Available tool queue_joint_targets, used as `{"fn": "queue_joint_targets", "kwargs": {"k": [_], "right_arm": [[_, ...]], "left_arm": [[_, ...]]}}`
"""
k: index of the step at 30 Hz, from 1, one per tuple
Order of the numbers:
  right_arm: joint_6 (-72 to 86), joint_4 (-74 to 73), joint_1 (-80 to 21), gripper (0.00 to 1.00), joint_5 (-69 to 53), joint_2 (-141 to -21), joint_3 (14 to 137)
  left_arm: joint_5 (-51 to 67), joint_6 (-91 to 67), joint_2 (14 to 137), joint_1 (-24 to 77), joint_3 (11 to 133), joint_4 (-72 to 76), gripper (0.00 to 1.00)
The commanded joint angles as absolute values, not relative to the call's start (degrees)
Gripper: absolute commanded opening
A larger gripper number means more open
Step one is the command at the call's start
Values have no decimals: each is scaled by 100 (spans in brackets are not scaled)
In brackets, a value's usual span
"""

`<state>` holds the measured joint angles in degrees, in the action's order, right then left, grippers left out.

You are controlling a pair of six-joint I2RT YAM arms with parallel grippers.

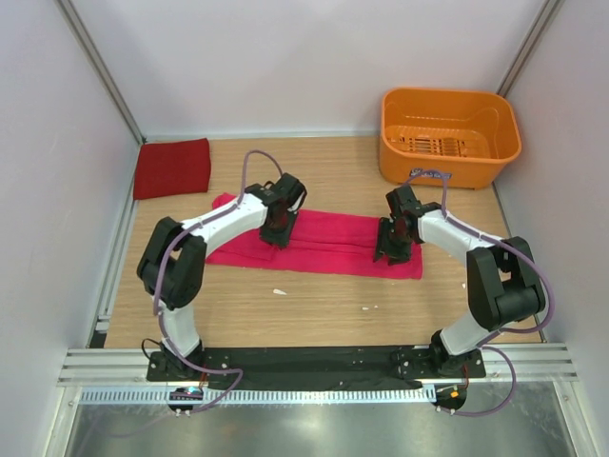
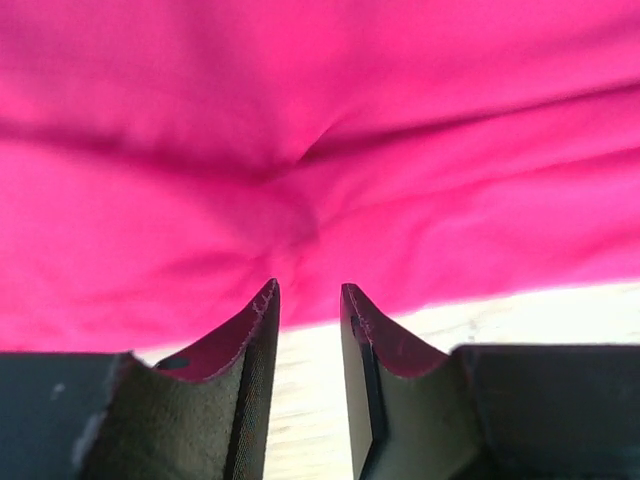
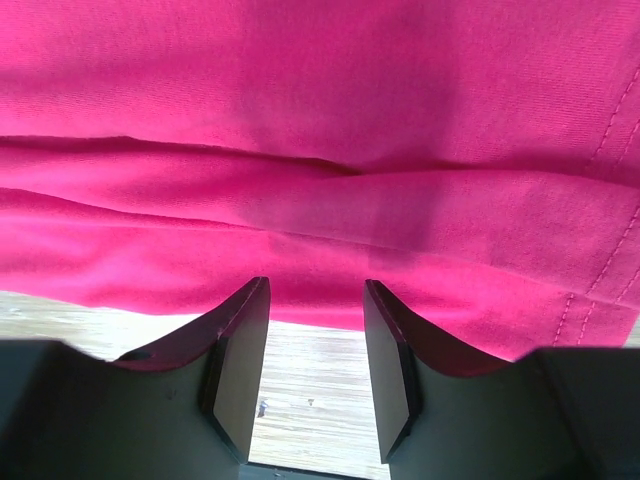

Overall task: Fold and stack the t-shirts
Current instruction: Fold the tshirt

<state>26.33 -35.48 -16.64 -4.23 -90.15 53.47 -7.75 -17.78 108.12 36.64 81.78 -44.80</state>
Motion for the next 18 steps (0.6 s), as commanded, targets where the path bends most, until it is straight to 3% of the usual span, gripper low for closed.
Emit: {"fn": "queue_joint_targets", "kwargs": {"k": [1, 5, 8, 11, 18], "right_arm": [[2725, -3454, -1661, 49, -519, -8939, 5581], [2689, -3507, -1661, 50, -571, -8851, 5528], [2733, -3428, -1661, 50, -606, -8824, 5449], [2725, -3297, -1670, 50, -939, -8929, 5449], [3514, -1876, -2372, 57, -2521, -9902, 6431]], "left_arm": [[-941, -1793, 9856, 3420, 7727, -4649, 32], [-362, -1872, 9239, 2552, 7278, -4737, 46], [121, -1820, 9071, 1937, 7119, -4641, 46], [658, -1802, 9157, 1223, 7093, -4623, 40], [1467, -1960, 9439, 299, 7163, -4728, 42]]}}
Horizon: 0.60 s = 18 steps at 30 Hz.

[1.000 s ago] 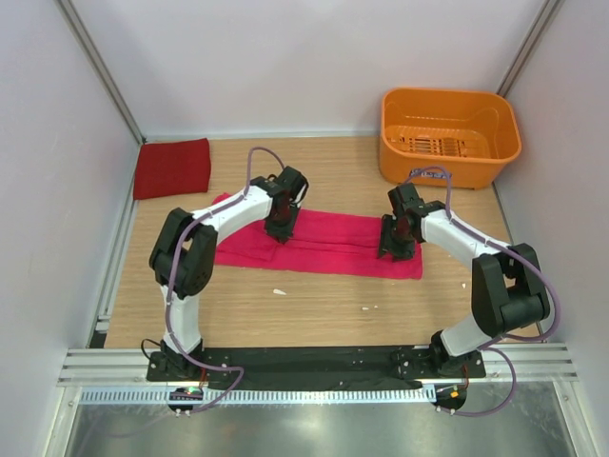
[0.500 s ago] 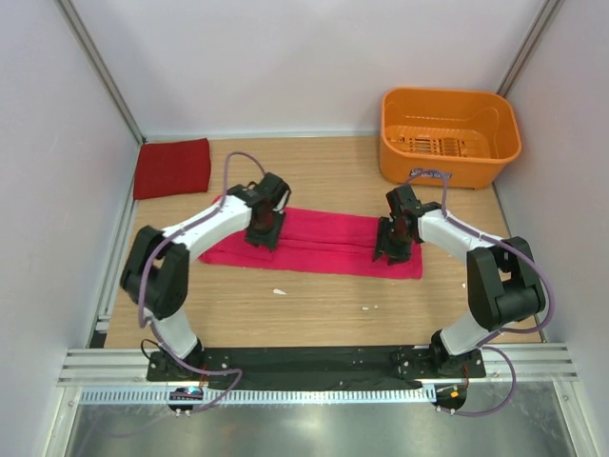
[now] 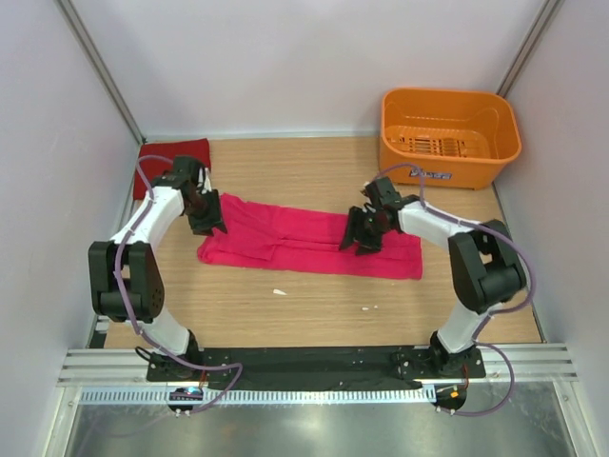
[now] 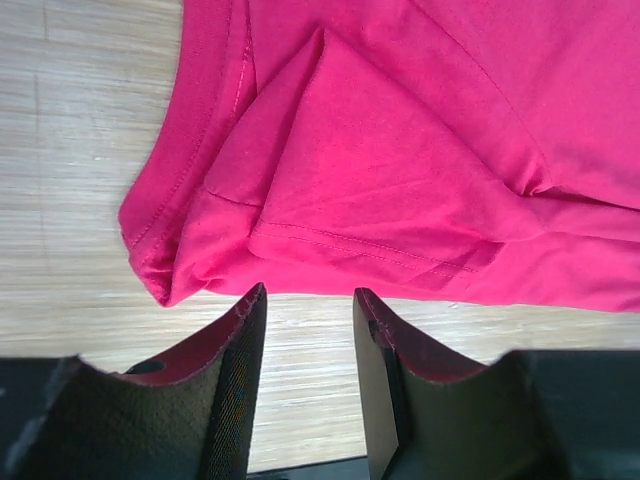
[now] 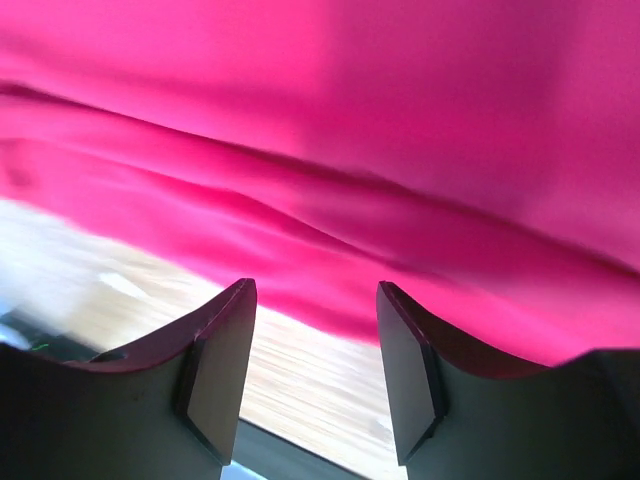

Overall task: Fold and stack the t-shirts
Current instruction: Fold the tshirt

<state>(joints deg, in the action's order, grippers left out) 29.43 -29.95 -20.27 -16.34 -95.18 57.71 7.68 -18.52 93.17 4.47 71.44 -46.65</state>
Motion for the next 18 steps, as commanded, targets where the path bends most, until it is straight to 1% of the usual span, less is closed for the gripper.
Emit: {"fn": "queue_joint_targets", "kwargs": {"k": [1, 4, 5, 6, 9, 13, 18], "right_arm": [[3681, -1681, -2599, 58, -2696, -10044, 6573], [4445, -925, -3109, 57, -2795, -10598, 7039], [4682, -671, -3216, 57, -2838, -10713, 7127], [5189, -189, -3312, 54, -2856, -10827, 7163], [5729, 350, -3778, 53, -2673, -11293, 7382], [6466, 729, -4157, 53, -2330, -11557, 7365], [6662, 879, -4464, 51, -1881, -11522, 7137]], "left_arm": [[1511, -1986, 9474, 168, 7137, -4755, 41], [1757, -2030, 9545, -165, 6997, -4624, 39], [1862, -2065, 9554, -254, 6970, -4580, 36], [2011, -2083, 9571, -333, 6926, -4553, 35], [2013, -2074, 9519, -580, 6891, -4535, 33], [1908, -2092, 9273, -800, 6786, -4518, 34], [2161, -2460, 9044, -800, 6531, -4211, 33]]}}
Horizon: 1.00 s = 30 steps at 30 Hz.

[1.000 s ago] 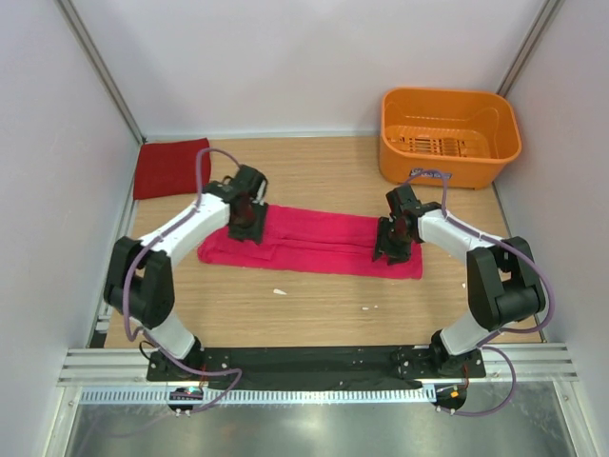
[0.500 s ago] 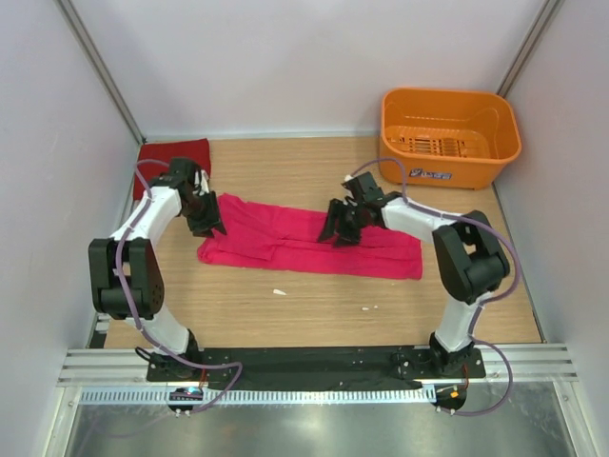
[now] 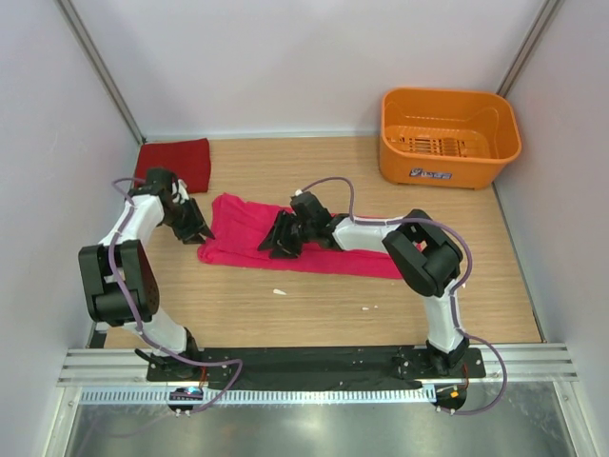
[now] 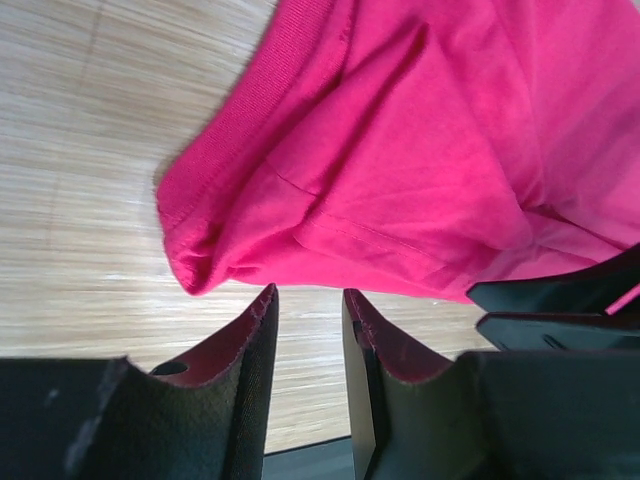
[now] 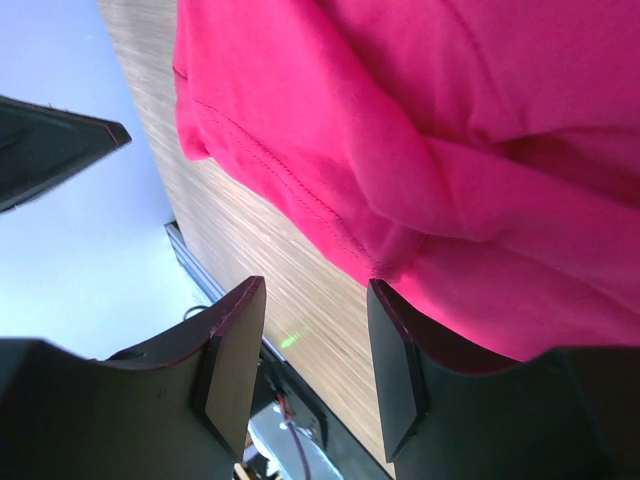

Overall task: Fold and stack the t-shirts
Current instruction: Fold the tshirt

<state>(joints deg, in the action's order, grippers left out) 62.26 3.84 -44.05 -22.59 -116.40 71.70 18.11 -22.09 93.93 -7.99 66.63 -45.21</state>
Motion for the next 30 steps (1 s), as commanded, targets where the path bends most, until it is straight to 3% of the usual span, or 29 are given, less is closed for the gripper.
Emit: {"fn": "queue_joint_targets", "kwargs": {"k": [1, 15, 26, 30], "right_arm": [[6680, 862, -4491, 50, -1863, -11531, 7137], [6741, 816, -4588, 45, -1740, -11426, 6671], [6794, 773, -4588, 41, -1960, -11838, 7189], [6803, 791, -4588, 36, -2048, -11962, 7260]], "left_arm": [[2188, -2504, 9018, -800, 6469, -4158, 33], [2434, -2575, 8868, -800, 6196, -3990, 31], [2426, -2522, 9009, -800, 6188, -3973, 31], [2443, -2496, 9096, -809, 6196, -3946, 36]]}}
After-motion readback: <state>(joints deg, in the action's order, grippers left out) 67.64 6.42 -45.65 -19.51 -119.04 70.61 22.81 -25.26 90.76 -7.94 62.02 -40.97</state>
